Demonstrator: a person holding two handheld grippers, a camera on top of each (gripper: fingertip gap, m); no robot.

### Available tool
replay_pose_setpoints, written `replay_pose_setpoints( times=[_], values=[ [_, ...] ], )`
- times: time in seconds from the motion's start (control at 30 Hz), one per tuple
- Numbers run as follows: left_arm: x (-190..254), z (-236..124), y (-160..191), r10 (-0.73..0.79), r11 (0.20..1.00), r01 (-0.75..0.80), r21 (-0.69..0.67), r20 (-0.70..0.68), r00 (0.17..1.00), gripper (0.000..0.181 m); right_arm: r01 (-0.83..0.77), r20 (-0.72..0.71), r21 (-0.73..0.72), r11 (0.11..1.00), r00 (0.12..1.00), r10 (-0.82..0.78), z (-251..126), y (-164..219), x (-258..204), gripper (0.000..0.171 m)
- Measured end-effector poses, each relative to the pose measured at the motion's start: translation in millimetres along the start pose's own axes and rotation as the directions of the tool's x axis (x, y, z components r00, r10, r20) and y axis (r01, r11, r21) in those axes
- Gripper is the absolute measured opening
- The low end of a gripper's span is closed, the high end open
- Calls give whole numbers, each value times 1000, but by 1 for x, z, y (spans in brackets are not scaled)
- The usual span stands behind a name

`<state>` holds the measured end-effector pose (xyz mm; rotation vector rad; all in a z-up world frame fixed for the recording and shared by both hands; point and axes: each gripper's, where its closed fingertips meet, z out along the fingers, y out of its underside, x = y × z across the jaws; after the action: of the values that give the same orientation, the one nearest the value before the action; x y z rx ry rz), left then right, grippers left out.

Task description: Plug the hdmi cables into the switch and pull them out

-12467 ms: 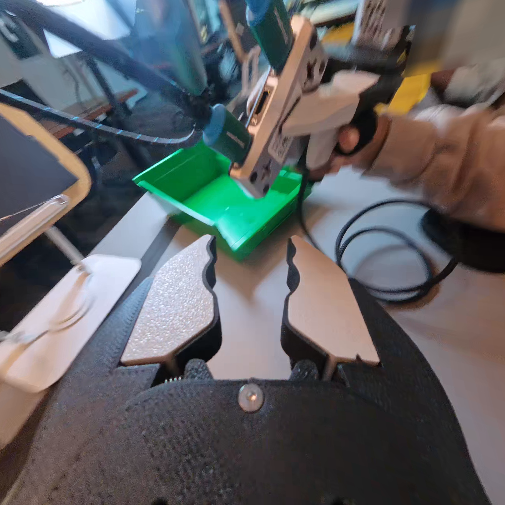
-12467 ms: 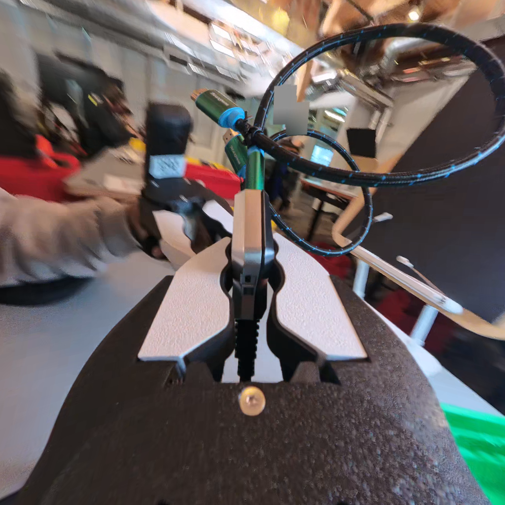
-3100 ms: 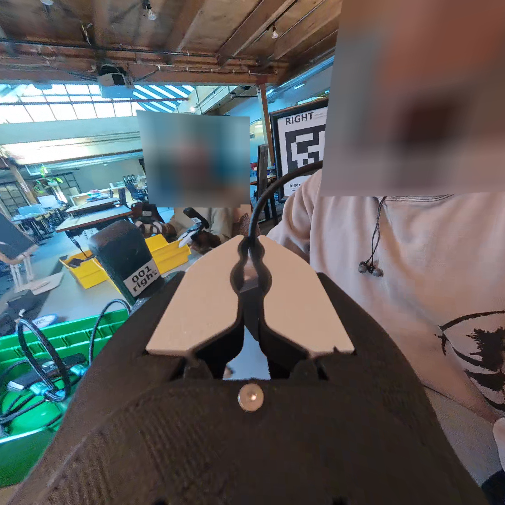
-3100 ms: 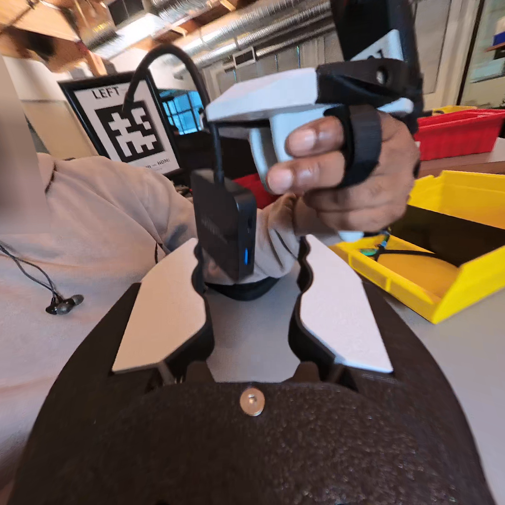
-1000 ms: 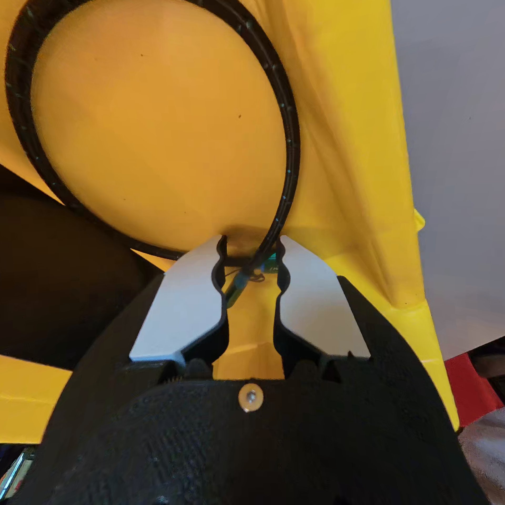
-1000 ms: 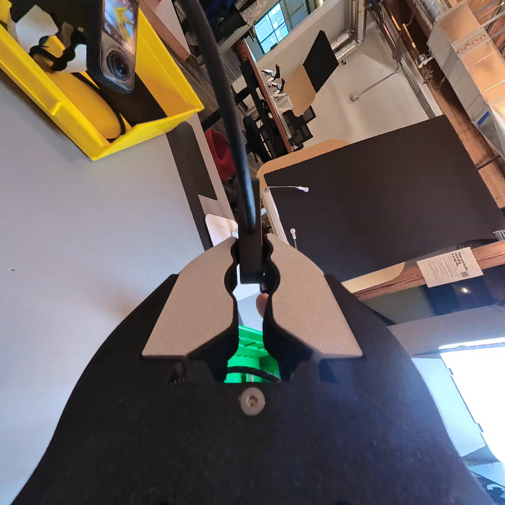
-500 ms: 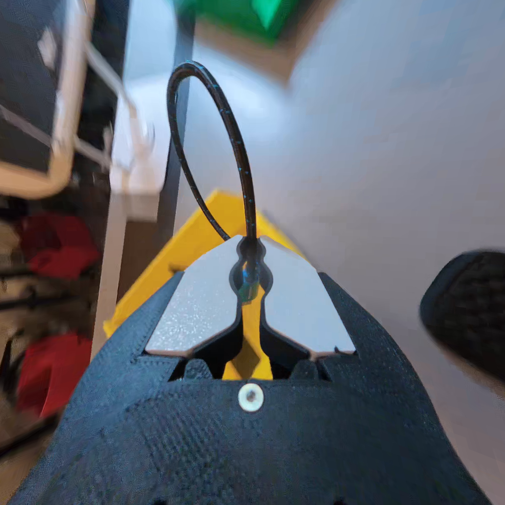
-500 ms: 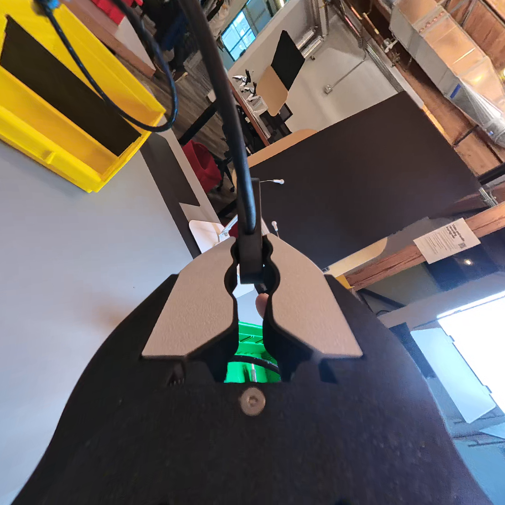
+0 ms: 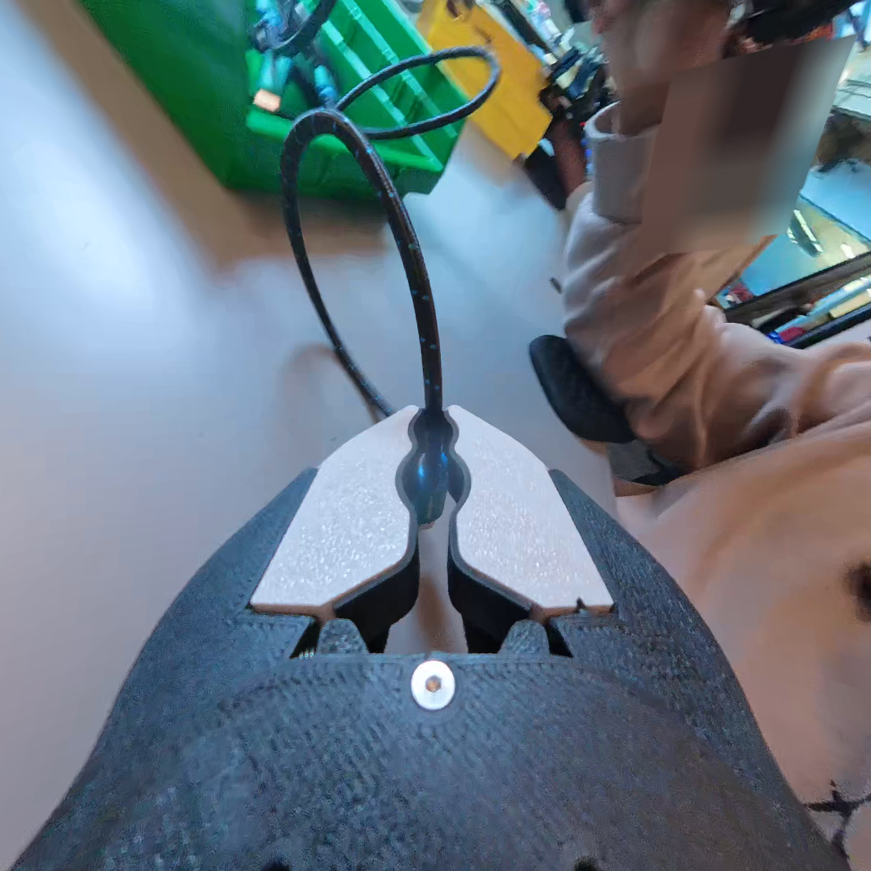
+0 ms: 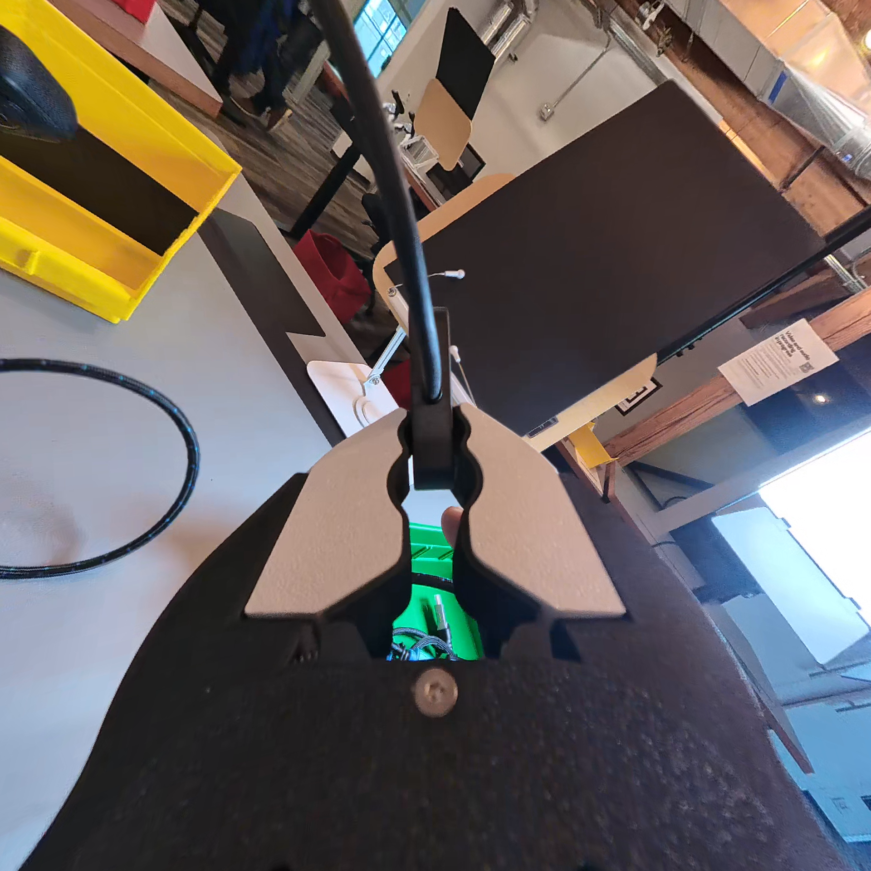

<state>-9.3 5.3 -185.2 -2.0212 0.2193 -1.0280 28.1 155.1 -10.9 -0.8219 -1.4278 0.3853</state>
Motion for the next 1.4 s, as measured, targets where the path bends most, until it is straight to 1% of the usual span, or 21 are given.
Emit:
replay_pose_setpoints(
  times=[0.07,0.13,0.2,0.23,0.3,0.37,0.43,0.47,0.53,0.63,0.7,0.77,0.83,0.87,0.97,1.0,1.07,1.1,1.2,1.3,1.4],
  values=[
    [-12,-3,4,-25,1000,25,-3,37,999,6,3,9,-10,1000,1000,-3,4,4,-3,15],
    [-23,-7,9,8,999,-4,-39,108,994,9,-5,23,-14,1000,1000,5,8,6,-7,15],
    [-33,-12,16,76,994,-58,-95,193,978,18,-10,33,-20,1000,999,11,10,8,-10,15],
    [-37,-15,19,120,987,-90,-137,232,965,28,-7,35,-24,1000,999,8,11,9,-11,15],
    [-45,-26,17,235,964,-176,-198,333,913,41,0,29,-32,999,1000,1,10,9,-11,15],
    [-51,-45,5,363,928,-277,-248,440,821,49,-3,21,-33,999,1000,3,9,8,-8,15],
    [-47,-61,-7,464,885,-367,-286,482,743,53,-23,18,-25,999,1000,23,8,8,-5,15],
    [-36,-62,-10,507,862,-418,-287,447,737,51,-36,21,-19,999,999,37,8,7,-5,15],
    [-14,-54,-2,555,828,-471,-305,320,768,47,-65,30,-9,998,997,65,9,8,-6,15],
    [-4,-30,23,608,752,-496,-434,167,776,49,-88,41,-4,996,995,88,11,7,-8,15],
    [-7,-14,31,672,661,-539,-522,90,735,50,-83,43,-6,997,996,83,11,7,-9,15],
    [-9,1,40,693,566,-565,-600,-24,720,49,-71,38,-11,997,997,72,10,7,-9,15],
    [-28,10,43,732,443,-566,-695,-85,676,49,-66,31,-11,998,997,66,8,7,-6,15],
    [-34,13,47,723,392,-559,-730,-132,678,46,-68,28,-10,998,997,69,6,7,-4,15],
    [-41,20,60,647,331,-551,-766,-240,723,37,-85,21,-5,996,996,85,2,10,2,15],
    [-40,23,57,653,329,-574,-750,-258,712,23,-89,20,-3,996,996,89,1,11,4,15],
    [-42,24,54,684,299,-607,-736,-278,674,15,-96,27,14,995,995,95,-1,12,5,15],
    [-43,27,47,709,317,-617,-720,-251,658,14,-98,32,28,995,995,97,-1,12,5,15],
    [-40,21,10,745,440,-611,-657,-112,657,13,-96,53,72,993,994,92,-3,7,3,15],
    [-41,-3,-50,750,588,-573,-570,120,650,13,-78,52,90,993,996,73,-3,2,0,15],
    [-36,-35,-113,680,730,-549,-407,355,642,13,-46,83,94,995,996,38,-1,-3,-12,15]
  ],
)
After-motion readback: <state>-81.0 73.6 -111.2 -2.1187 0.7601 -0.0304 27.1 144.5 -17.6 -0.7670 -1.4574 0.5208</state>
